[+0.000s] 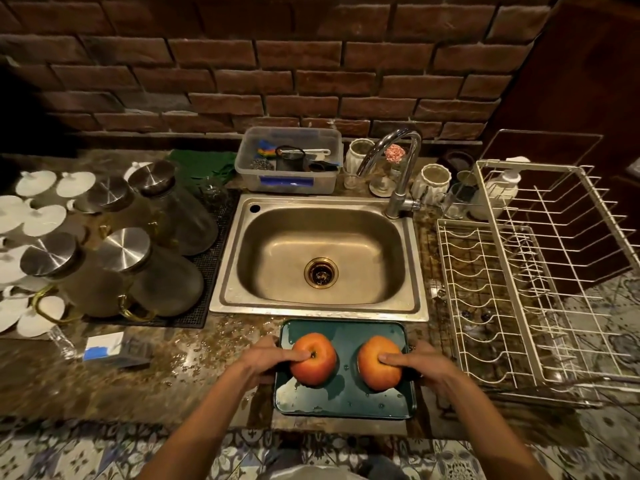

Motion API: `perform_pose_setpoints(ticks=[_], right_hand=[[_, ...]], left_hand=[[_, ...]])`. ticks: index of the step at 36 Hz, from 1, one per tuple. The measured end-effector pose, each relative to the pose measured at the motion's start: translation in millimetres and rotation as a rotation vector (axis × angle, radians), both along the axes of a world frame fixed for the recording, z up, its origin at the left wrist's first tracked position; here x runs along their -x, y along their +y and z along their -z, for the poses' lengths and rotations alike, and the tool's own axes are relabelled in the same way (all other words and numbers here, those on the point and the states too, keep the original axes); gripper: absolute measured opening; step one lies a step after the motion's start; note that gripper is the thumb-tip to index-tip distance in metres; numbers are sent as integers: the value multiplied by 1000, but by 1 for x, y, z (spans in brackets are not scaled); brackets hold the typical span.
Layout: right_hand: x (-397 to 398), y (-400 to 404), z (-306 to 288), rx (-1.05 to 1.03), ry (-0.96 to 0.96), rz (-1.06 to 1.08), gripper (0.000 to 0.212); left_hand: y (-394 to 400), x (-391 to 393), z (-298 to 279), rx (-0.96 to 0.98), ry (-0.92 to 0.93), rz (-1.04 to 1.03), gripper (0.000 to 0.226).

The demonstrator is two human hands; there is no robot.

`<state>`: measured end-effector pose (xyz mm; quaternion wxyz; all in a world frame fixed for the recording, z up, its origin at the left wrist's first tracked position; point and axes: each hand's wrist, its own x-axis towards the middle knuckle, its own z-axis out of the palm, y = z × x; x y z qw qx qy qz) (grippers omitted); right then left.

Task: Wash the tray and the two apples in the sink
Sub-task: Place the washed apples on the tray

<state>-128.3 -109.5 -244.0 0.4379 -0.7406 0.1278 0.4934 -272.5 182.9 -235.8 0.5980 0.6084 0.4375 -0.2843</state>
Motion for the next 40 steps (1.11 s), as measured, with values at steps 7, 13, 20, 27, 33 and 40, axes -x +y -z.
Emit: perform_pose_setpoints(ticks=[7,13,20,27,33,40], right_hand=[[1,-5,-4,-17,18,26,142],[6,-3,-7,-18,16,49,148],[10,0,-17,15,-18,56,129],[6,3,-28,30,-51,50,115],[-6,7,-45,29,-102,30,99],[-19,17,-71,35,-144,20,102]], left_hand=[[-6,0,1,16,-52,1,110],[-12,-6,-7,-4,-39,39,91],[-13,-6,-4,-51,-30,40,77],[-14,-13,-25,-97,-68,20,80],[0,-26,-52,-156,-110,44,71],[7,-48,-84,-222,-155,75,57]])
